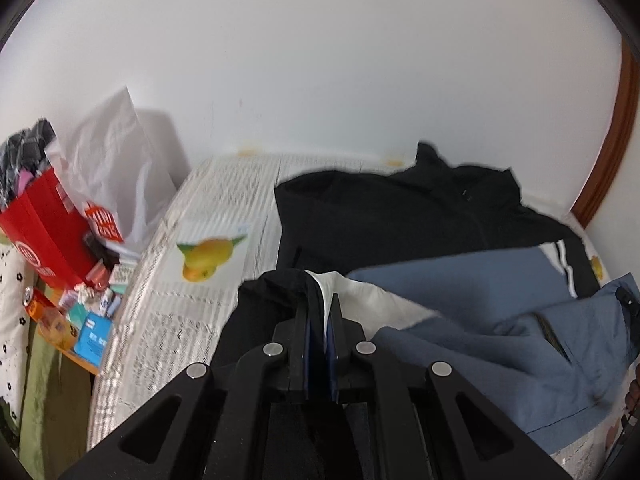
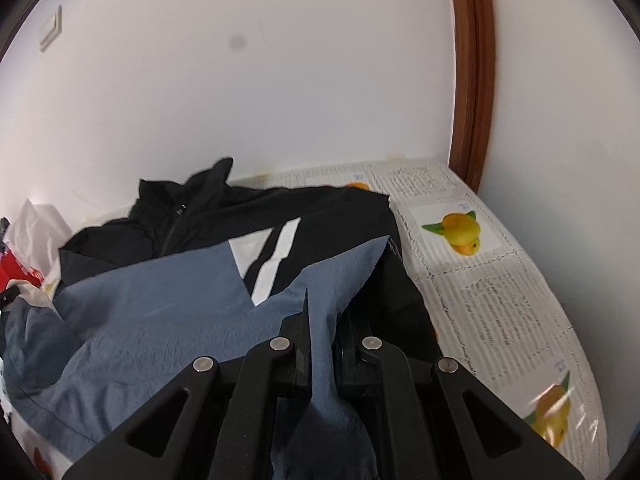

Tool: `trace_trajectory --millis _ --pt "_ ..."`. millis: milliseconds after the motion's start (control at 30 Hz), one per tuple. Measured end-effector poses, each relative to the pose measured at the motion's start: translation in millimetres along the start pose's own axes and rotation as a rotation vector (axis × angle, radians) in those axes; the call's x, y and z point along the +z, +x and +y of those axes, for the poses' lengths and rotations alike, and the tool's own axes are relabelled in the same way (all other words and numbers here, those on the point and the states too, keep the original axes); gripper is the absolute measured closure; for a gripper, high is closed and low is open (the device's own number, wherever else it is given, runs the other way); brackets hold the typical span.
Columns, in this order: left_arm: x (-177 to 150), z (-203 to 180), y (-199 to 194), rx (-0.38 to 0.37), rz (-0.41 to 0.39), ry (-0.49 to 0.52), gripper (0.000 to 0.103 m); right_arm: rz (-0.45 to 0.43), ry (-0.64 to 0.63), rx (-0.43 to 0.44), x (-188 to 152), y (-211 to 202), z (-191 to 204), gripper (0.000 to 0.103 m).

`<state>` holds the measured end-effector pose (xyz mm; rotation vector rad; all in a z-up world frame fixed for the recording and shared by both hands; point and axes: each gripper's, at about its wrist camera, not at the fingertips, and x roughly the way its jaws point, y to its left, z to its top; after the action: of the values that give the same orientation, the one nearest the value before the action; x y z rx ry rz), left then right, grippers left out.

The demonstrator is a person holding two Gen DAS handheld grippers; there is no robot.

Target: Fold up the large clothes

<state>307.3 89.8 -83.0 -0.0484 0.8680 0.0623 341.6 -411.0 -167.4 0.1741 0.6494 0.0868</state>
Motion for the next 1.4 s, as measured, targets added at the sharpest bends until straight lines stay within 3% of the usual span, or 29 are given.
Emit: trace_trajectory --millis 300,433,567,767,1067,1200,1400 --pt "-10.2 0.3 18.9 0.005 0.062 -0.002 0.091 0.076 -0.002 -0.055 -8.1 34.2 0.9 0.092" --pt "-10.4 -1.5 13.9 -0.018 0.08 0.009 0.07 0.103 -0.017 -0.055 -8.9 29.7 -1.7 0.067" --pt "-12.6 -2.8 -2.2 -0.049 0.073 0.027 0.065 0.074 -0.035 0.035 -15.0 -1.4 -7.1 0.052" --pt "-19.8 10.8 -36.1 -0.064 0.033 0.009 0.054 0.044 -0.036 -0.015 -26.3 -43.7 -27.8 0.051" --pt "-56.4 50.1 -43.8 -0.018 0.075 -0.043 0.052 0.136 0.04 -0.105 -66.8 -49.7 -65.8 0.051" --pt "-68.8 61.9 -27.6 -0.011 0.119 -0.056 0.052 0.174 0.056 -0.084 -86.1 -43.3 -71.0 0.051" --pt "-74.2 63.9 -11.6 -0.028 0.12 -0.037 0.052 0.189 0.044 -0.041 -90.9 -27.8 -63.4 0.051"
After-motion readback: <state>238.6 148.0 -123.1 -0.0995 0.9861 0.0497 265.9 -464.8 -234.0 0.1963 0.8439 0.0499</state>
